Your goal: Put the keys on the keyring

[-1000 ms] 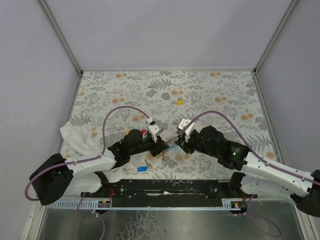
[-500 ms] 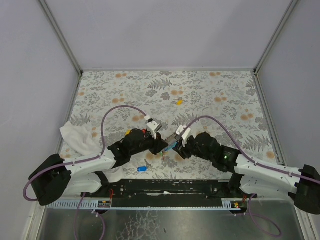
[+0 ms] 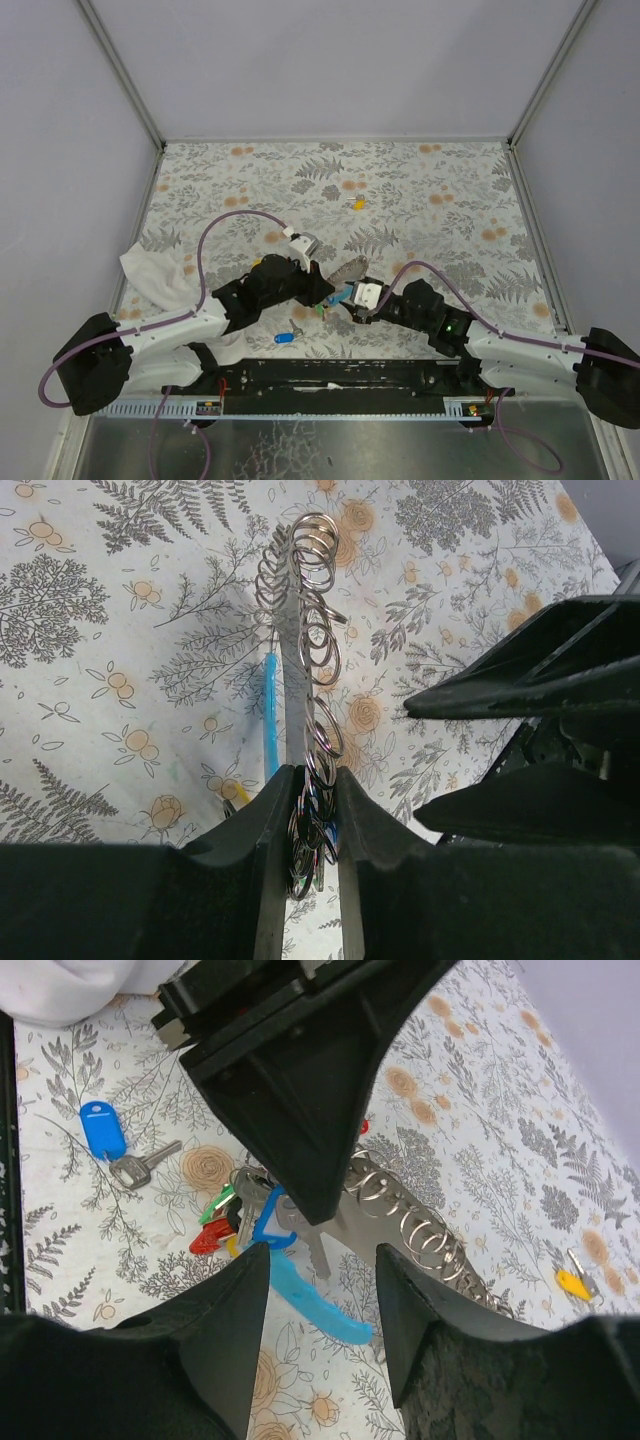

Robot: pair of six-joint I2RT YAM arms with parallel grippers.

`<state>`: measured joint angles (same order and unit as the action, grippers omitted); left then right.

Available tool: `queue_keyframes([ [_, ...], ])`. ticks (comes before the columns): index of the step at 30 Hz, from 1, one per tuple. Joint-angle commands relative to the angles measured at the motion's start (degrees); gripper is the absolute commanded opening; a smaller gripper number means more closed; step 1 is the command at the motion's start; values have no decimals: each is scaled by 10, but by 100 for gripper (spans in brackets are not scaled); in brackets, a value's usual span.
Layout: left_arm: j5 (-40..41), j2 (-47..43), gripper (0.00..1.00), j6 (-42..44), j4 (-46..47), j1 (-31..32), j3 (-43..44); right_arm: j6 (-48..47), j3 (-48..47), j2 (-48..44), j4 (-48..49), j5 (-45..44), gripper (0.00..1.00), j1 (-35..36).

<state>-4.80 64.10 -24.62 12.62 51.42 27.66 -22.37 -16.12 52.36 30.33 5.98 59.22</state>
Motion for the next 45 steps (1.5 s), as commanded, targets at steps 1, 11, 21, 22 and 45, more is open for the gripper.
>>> queue_keyframes([
  [1,4,2,0,-25,-6,7,25,-64,-10,25,78,30,52,0],
  [11,4,2,0,-23,-17,10,31,-114,-11,80,134,6,38,-1],
  [21,2,7,0,-21,-23,14,38,-139,-9,102,177,-10,36,-1],
  [22,1,7,0,-21,-23,13,40,-141,-10,106,177,-9,36,-1],
  [45,4,6,0,-15,-54,21,47,-184,-21,147,207,-37,32,-1],
])
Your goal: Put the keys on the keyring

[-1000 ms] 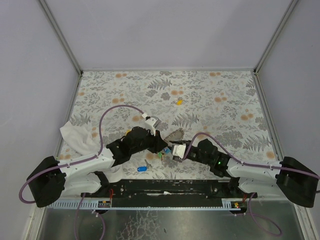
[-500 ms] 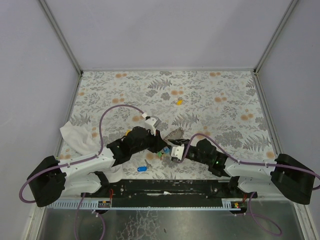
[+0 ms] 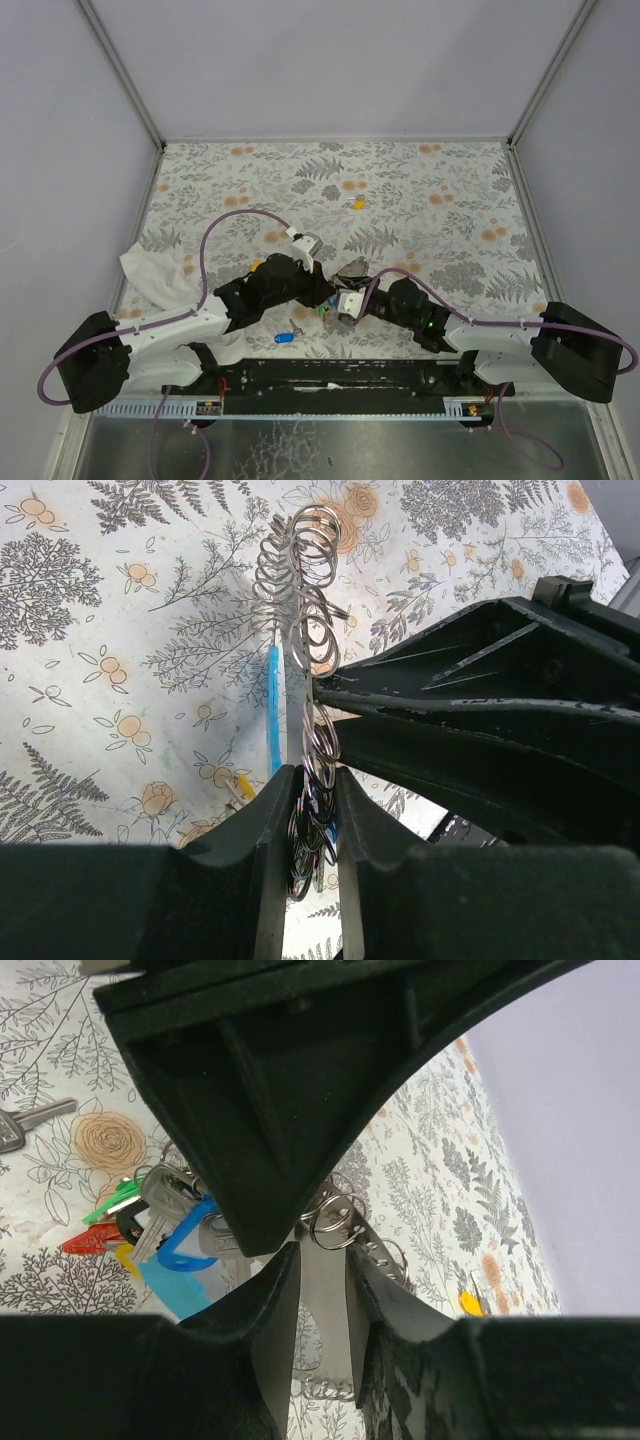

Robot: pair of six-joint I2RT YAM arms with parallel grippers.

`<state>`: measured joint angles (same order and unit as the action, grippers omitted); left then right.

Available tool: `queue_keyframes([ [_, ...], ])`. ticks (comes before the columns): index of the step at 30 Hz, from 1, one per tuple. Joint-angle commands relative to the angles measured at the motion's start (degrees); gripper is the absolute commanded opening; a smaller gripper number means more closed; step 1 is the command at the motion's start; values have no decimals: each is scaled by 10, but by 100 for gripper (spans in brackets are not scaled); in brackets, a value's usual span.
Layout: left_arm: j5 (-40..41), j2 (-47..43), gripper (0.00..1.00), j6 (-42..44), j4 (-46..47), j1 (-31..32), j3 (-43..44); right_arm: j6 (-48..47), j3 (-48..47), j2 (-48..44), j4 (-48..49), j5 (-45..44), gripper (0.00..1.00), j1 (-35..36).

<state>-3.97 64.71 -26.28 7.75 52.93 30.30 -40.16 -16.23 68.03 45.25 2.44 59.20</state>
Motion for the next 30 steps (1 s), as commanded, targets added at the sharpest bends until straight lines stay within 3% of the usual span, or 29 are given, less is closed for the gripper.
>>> queue_keyframes([
  [1,-2,0,0,2,-5,5,20,-4,-16,-13,61,0,32,0],
  [13,1,0,0,-8,-11,5,28,14,-3,-42,63,7,35,0],
  [30,-3,-1,0,-3,-10,8,23,18,-15,-20,53,-3,22,0],
])
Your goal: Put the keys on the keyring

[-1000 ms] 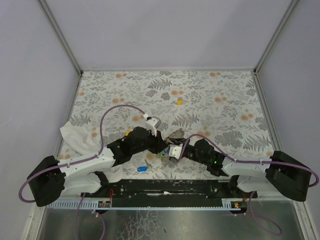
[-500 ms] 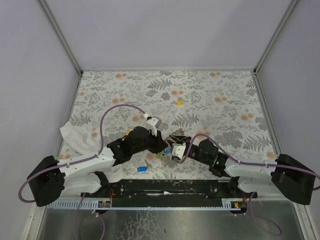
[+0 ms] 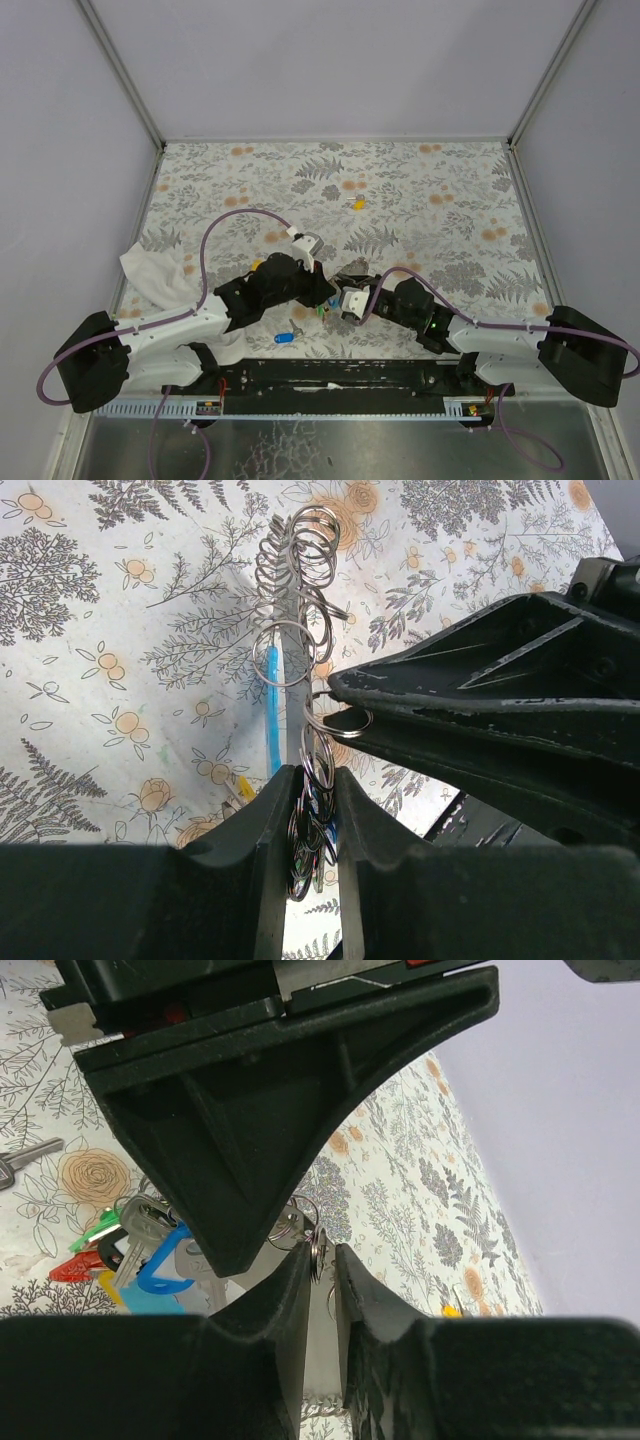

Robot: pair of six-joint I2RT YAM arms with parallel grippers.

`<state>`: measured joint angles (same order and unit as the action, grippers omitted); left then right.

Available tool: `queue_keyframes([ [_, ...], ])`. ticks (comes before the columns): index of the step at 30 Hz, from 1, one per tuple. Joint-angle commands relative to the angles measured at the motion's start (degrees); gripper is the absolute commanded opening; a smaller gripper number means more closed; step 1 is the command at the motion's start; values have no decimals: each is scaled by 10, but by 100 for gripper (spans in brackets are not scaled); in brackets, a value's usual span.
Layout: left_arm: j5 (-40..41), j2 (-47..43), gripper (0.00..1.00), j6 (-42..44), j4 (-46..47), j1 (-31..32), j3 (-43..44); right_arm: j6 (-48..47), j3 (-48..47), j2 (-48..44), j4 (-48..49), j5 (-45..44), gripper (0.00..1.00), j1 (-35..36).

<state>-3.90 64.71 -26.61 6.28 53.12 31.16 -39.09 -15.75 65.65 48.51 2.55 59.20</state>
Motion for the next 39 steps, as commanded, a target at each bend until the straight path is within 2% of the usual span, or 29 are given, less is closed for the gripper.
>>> queue_keyframes([
  [1,-2,-1,0,1,5,6,13,9,-22,6,20,-5,21,0],
  [5,2,-9,1,3,14,6,4,17,-23,8,21,-12,11,0],
  [7,10,-17,11,7,24,7,-9,25,-20,-3,24,-14,6,0],
  [9,17,-30,25,8,40,6,-25,30,-19,-17,21,-11,3,0],
  [15,27,-85,57,24,126,5,-93,57,-32,-55,-27,22,0,-11],
  [18,37,-116,64,40,178,2,-130,92,-30,-78,-36,72,0,-45],
  [22,34,-154,65,78,228,-1,-160,131,-37,-106,-68,172,0,-100],
  [25,25,-169,65,121,250,-4,-171,142,-57,-109,-107,214,0,-124],
  [29,15,-183,66,178,259,-8,-174,133,-106,-95,-214,260,0,-135],
  [35,-35,-172,65,233,261,-22,-163,126,-199,-63,-381,238,0,-135],
  [39,-77,-132,60,242,271,-37,-151,106,-253,-39,-481,230,0,-135],
])
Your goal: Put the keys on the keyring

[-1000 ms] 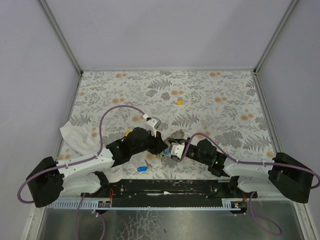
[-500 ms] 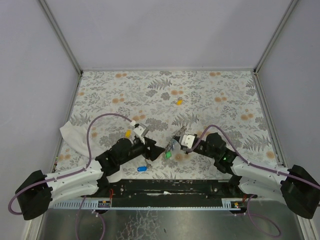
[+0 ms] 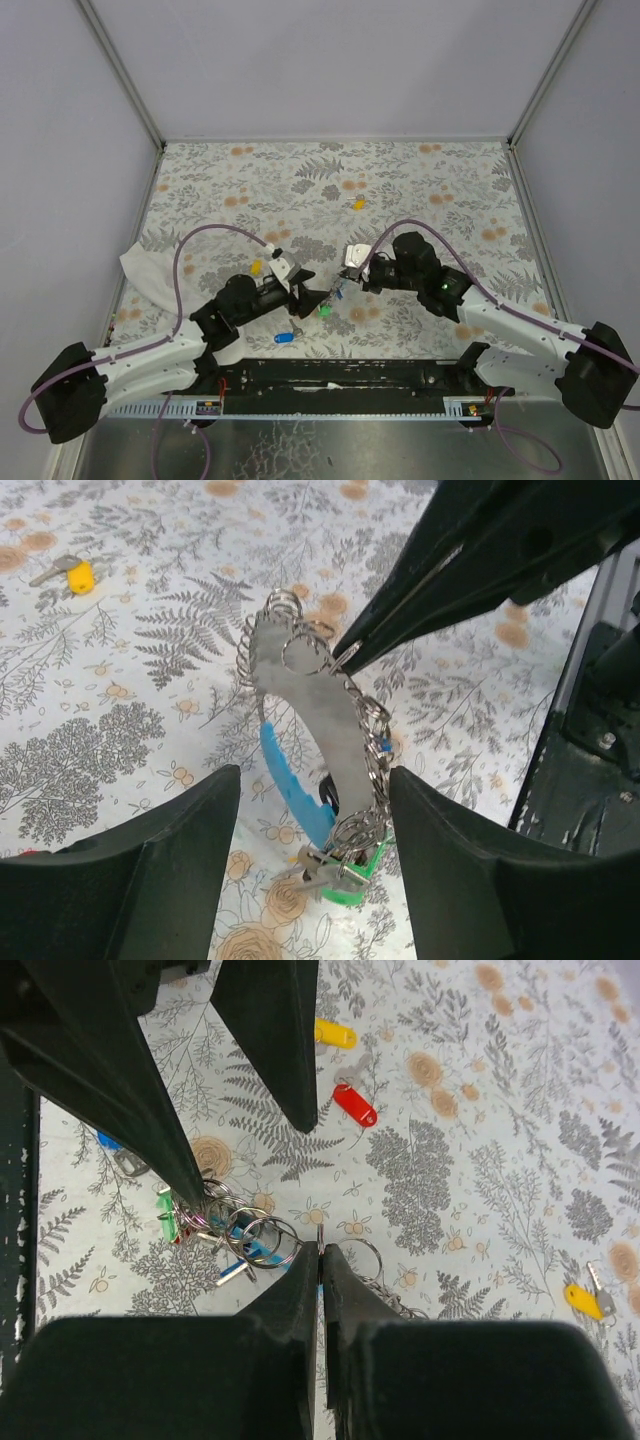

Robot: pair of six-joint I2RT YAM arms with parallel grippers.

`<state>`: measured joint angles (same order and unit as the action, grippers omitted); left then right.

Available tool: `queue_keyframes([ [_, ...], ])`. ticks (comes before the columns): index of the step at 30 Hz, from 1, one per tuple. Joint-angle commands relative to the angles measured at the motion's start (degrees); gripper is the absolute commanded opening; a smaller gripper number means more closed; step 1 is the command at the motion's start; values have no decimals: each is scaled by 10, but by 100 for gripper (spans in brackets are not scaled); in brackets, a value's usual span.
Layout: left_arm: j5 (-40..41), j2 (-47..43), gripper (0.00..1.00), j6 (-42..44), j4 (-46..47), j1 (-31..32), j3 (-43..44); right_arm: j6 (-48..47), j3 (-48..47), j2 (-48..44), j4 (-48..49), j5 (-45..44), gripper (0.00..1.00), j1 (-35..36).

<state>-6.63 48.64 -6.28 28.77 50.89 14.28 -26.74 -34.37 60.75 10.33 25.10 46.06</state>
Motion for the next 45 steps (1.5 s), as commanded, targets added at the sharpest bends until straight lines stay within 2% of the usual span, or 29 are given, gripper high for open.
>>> queue_keyframes([
  [1,-61,37,59,39,50,-19,21,-25,-75,14,-114,4,0,-4],
  [10,-177,85,51,33,93,-68,44,-100,-122,50,-211,31,0,-4],
  [17,-244,136,51,54,63,-70,85,-137,-156,83,-241,42,0,-4],
  [25,-256,209,47,78,28,-69,126,-140,-162,91,-243,62,0,-4],
  [29,-245,204,34,86,53,-70,109,-142,-155,82,-242,71,0,-4],
  [33,-251,193,32,93,87,-74,85,-144,-148,76,-239,80,0,-4],
  [36,-269,192,24,99,91,-77,82,-146,-143,72,-239,86,0,-4],
  [45,-319,192,30,97,95,-88,88,-164,-129,62,-240,106,0,-4],
])
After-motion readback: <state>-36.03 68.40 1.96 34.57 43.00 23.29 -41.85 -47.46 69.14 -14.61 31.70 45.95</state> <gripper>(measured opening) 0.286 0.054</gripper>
